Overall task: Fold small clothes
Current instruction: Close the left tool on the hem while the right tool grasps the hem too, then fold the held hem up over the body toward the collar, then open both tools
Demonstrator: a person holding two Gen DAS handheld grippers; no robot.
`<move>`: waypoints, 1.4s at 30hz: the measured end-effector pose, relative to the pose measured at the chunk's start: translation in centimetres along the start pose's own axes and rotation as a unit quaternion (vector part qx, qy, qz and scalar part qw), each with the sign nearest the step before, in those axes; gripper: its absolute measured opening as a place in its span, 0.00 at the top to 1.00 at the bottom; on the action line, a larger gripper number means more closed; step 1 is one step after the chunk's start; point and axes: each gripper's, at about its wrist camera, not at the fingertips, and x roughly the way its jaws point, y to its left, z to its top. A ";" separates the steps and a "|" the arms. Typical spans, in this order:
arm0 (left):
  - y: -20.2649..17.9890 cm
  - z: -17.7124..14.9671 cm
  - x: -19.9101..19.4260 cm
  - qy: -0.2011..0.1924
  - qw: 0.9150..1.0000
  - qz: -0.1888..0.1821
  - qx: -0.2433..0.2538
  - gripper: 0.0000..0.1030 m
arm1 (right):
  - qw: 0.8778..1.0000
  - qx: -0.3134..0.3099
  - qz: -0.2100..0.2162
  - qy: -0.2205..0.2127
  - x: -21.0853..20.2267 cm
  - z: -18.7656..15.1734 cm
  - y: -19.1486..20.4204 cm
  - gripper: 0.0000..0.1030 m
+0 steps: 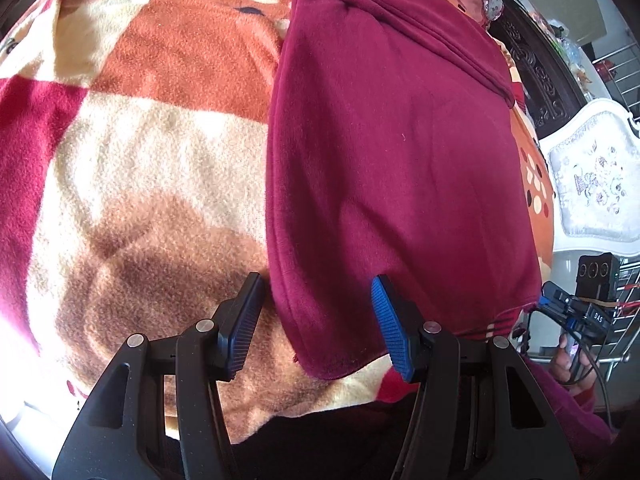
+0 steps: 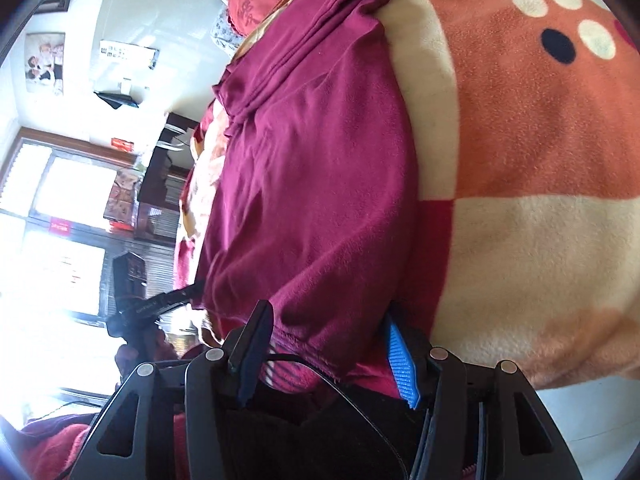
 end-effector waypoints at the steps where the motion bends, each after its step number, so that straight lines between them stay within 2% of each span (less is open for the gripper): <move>1: 0.0 0.0 0.1 0.000 1.000 -0.003 -0.001 0.46 | 1.000 0.001 0.004 0.000 0.1 0.2 0.0 0.49; 6: -1.1 0.2 0.6 0.003 1.000 -0.006 0.023 0.46 | 1.000 -0.018 0.006 0.001 0.5 0.6 0.3 0.51; 9: -1.5 0.5 0.7 0.011 0.999 -0.006 0.039 0.46 | 0.999 -0.040 0.003 0.002 0.5 0.9 0.9 0.71; 10: -1.6 0.6 0.7 0.013 0.999 -0.008 0.044 0.48 | 0.999 -0.041 0.007 0.002 0.4 1.0 1.0 0.73; 12: -1.6 0.8 0.6 0.017 0.999 -0.009 0.051 0.70 | 0.999 -0.053 0.006 0.006 0.4 1.0 1.2 0.79; 15: -2.0 1.5 0.3 0.014 0.998 0.001 0.060 0.85 | 0.997 -0.078 -0.015 0.010 0.6 1.2 2.0 0.85; 16: -2.2 1.8 -0.1 0.008 0.998 0.001 0.063 0.87 | 0.996 -0.084 -0.017 0.007 0.6 1.4 2.3 0.87; 21: -2.7 3.8 -2.3 -0.029 0.997 -0.015 0.075 0.89 | 0.995 -0.100 -0.001 -0.024 -0.8 3.7 3.8 0.88; 28: -2.8 6.9 -3.6 -0.062 0.995 -0.024 0.076 0.89 | 0.991 -0.119 0.009 -0.065 -2.1 7.9 5.3 0.88; 39: -3.8 15.3 -4.5 -0.133 0.989 -0.026 0.060 0.89 | 0.983 -0.111 0.018 -0.142 -2.9 15.4 6.0 0.89; 42: -4.7 18.1 -4.5 -0.152 0.986 -0.015 0.062 0.89 | 0.982 -0.113 0.016 -0.153 -2.7 17.8 6.3 0.89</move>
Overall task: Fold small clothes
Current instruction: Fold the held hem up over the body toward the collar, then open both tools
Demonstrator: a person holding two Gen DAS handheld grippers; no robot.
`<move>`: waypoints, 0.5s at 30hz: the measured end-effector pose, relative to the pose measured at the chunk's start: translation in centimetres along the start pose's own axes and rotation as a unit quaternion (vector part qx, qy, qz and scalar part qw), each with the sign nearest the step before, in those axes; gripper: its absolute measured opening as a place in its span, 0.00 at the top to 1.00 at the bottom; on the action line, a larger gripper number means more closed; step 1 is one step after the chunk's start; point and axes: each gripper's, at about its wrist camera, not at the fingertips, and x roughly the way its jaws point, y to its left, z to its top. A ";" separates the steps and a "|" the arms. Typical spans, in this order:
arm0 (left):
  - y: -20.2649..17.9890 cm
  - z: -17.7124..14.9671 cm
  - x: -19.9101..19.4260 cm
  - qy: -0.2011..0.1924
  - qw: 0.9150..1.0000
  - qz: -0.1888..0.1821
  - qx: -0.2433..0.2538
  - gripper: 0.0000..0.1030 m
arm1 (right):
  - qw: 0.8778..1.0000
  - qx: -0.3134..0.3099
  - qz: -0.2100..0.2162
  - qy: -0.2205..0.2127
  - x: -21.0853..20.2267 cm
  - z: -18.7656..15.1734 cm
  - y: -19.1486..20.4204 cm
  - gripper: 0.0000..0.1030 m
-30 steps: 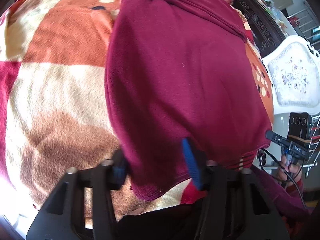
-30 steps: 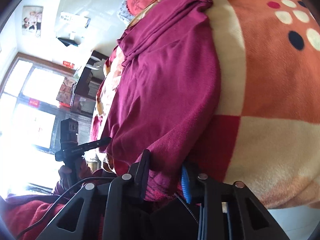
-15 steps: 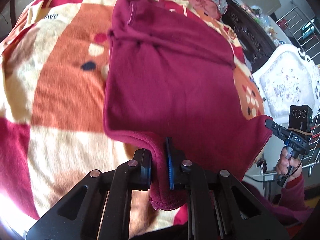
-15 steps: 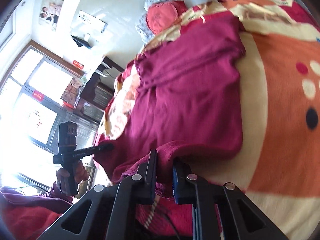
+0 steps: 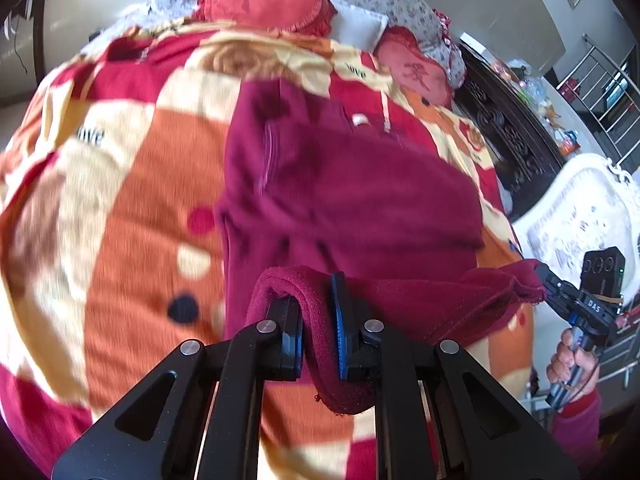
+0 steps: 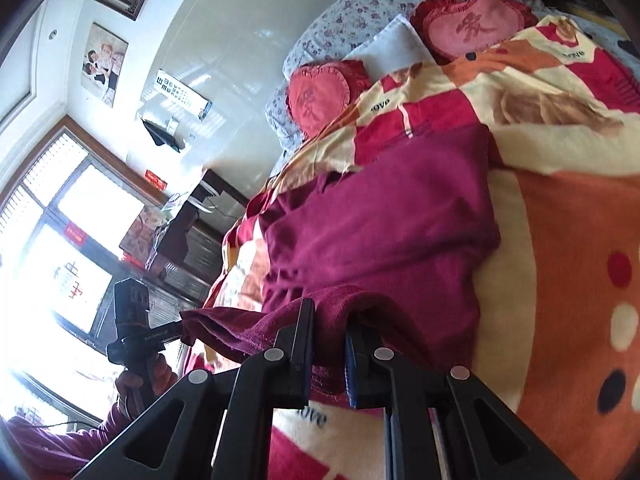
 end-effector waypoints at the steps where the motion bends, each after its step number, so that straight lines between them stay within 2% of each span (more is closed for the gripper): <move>1: 0.0 0.8 0.2 -0.005 1.000 0.001 0.001 0.89 | 1.000 -0.002 -0.003 -0.003 0.4 0.8 -0.1 0.89; 7: 0.0 5.7 1.9 -0.027 1.000 0.003 -0.010 0.89 | 1.000 -0.001 -0.016 -0.019 2.1 5.8 -1.1 0.89; 15: 0.2 11.1 4.9 -0.045 0.999 0.027 -0.011 0.89 | 0.999 0.001 -0.033 -0.026 5.1 11.2 -3.0 0.89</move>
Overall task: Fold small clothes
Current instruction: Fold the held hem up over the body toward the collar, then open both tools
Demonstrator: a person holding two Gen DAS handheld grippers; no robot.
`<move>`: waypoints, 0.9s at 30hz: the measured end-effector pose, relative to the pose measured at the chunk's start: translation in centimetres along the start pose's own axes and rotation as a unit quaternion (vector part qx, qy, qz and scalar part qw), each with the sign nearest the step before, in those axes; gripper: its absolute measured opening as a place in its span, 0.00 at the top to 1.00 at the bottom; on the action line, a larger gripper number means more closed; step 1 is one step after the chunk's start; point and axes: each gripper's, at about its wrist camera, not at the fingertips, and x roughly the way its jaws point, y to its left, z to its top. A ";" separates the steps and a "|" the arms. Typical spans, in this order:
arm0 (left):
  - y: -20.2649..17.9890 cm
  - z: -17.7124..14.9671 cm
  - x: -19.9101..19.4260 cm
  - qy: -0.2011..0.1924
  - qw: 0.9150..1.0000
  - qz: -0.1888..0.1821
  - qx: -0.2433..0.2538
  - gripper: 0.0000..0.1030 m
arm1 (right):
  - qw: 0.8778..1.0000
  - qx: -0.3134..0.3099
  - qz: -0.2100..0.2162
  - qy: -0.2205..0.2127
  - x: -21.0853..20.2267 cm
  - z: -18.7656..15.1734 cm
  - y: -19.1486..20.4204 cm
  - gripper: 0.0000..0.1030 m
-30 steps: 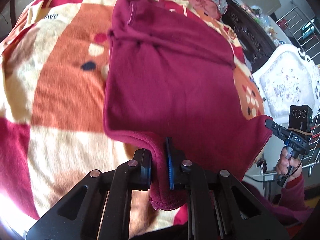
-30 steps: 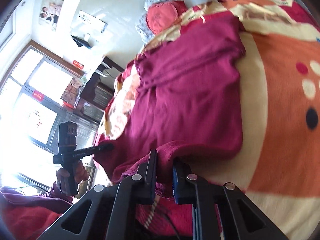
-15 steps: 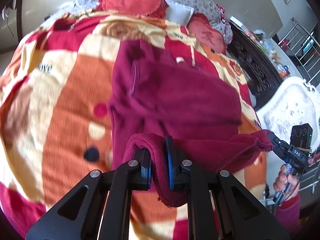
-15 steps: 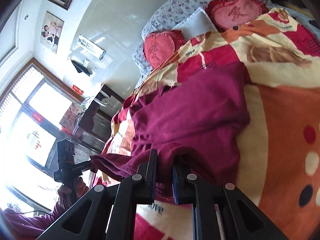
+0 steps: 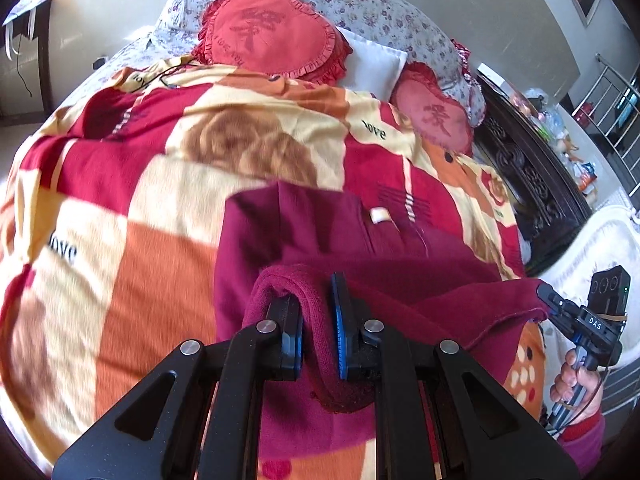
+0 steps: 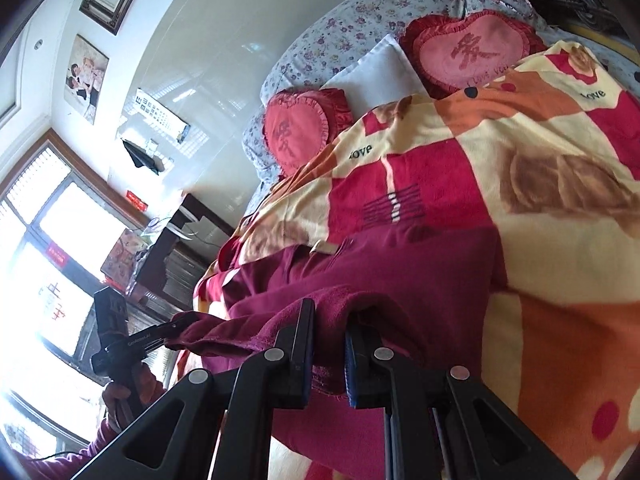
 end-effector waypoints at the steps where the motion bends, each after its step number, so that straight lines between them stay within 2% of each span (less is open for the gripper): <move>1: 0.0 0.5 0.5 0.000 1.000 0.002 0.000 0.89 | 1.000 -0.002 -0.005 0.001 0.6 0.6 -0.2 0.89; 7: 0.2 2.7 3.5 0.014 1.000 0.011 -0.007 0.89 | 1.000 0.008 -0.023 0.014 3.9 3.3 -2.0 0.89; 12: 0.7 4.0 5.4 0.040 0.999 0.011 -0.015 0.89 | 0.997 0.058 -0.038 0.019 6.5 4.8 -4.6 0.88; 17: 0.6 4.7 5.2 0.050 0.999 -0.002 -0.006 0.88 | 0.998 0.043 -0.033 0.014 6.3 5.5 -4.2 0.86; 20: 0.7 5.2 5.5 0.065 0.998 -0.009 -0.009 0.86 | 0.998 0.065 -0.016 0.011 6.1 6.1 -4.9 0.74; 21: 0.7 5.4 5.7 0.073 0.997 -0.009 -0.007 0.84 | 0.997 0.073 -0.011 0.012 6.1 6.2 -5.1 0.58; 22: 0.7 5.5 5.8 0.077 0.997 -0.008 -0.005 0.84 | 0.997 0.082 -0.014 0.007 5.9 6.4 -5.3 0.54; 25: 0.9 5.6 5.7 0.088 0.996 -0.009 -0.006 0.84 | 0.995 0.096 -0.018 -0.018 4.2 7.0 -5.4 0.54; 27: 1.1 5.7 5.5 0.091 0.996 -0.011 -0.008 0.84 | 0.996 0.084 -0.012 -0.036 2.9 7.1 -4.5 0.54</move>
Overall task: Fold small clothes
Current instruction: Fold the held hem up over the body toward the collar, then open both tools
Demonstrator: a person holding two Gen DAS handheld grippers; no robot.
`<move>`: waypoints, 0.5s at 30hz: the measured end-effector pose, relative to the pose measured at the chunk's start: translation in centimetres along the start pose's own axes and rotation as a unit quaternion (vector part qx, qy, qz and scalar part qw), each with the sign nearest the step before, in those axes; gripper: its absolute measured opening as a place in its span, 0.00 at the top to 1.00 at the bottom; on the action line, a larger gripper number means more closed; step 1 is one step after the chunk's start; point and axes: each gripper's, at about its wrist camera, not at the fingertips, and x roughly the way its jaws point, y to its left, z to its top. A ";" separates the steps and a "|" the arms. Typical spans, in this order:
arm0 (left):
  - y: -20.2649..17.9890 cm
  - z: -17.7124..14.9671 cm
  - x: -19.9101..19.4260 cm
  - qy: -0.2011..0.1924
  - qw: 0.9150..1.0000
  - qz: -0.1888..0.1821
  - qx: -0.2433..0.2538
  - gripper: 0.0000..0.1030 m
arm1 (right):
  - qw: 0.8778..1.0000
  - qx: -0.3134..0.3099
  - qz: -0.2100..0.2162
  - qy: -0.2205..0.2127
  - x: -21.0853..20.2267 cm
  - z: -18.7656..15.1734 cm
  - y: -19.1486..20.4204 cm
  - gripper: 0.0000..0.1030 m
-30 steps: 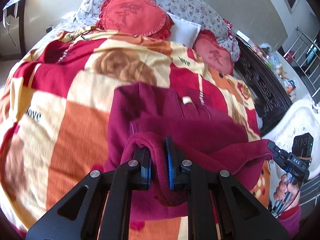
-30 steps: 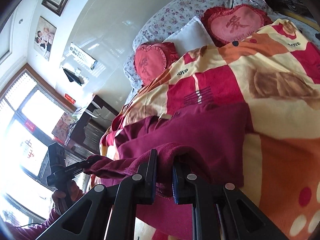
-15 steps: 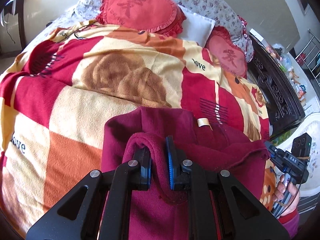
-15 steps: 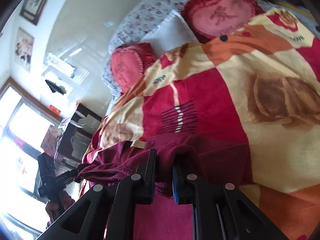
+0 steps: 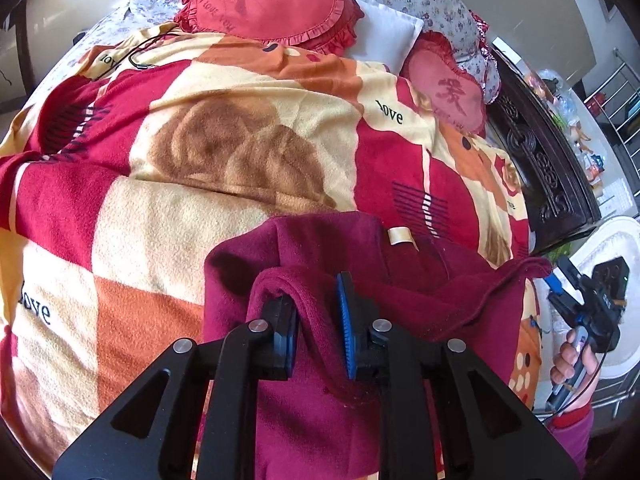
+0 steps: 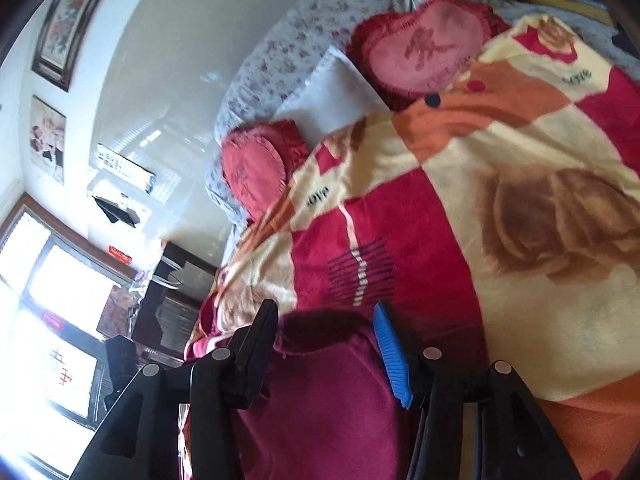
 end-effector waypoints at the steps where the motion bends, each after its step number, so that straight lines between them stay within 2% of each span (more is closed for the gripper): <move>1: 0.1 0.0 0.0 0.001 1.000 -0.001 -0.001 0.84 | 1.000 -0.021 -0.001 -0.003 -0.4 -0.2 0.9 0.54; 5: 0.0 0.5 0.0 0.003 1.000 -0.007 -0.008 0.84 | 0.993 -0.116 -0.011 0.004 -0.7 -2.0 4.8 0.54; 8: 0.1 0.8 -0.4 0.000 1.000 -0.009 -0.013 0.84 | 0.986 -0.164 0.017 0.002 -0.7 -3.8 7.2 0.54; 10: -0.1 1.0 -0.8 -0.003 1.000 -0.011 -0.010 0.84 | 0.981 -0.187 0.033 0.033 0.9 -5.0 8.0 0.54; 12: -0.2 1.2 -1.2 -0.005 1.000 -0.011 -0.009 0.84 | 0.976 -0.209 -0.009 0.063 3.3 -6.0 8.1 0.54; 14: -0.4 1.1 -1.5 -0.003 1.000 -0.006 -0.004 0.84 | 0.971 -0.219 -0.060 0.071 5.6 -6.2 7.7 0.54; 15: -0.6 1.0 -1.6 -0.004 1.000 -0.005 -0.001 0.84 | 0.973 -0.208 -0.076 0.066 6.5 -5.8 7.1 0.54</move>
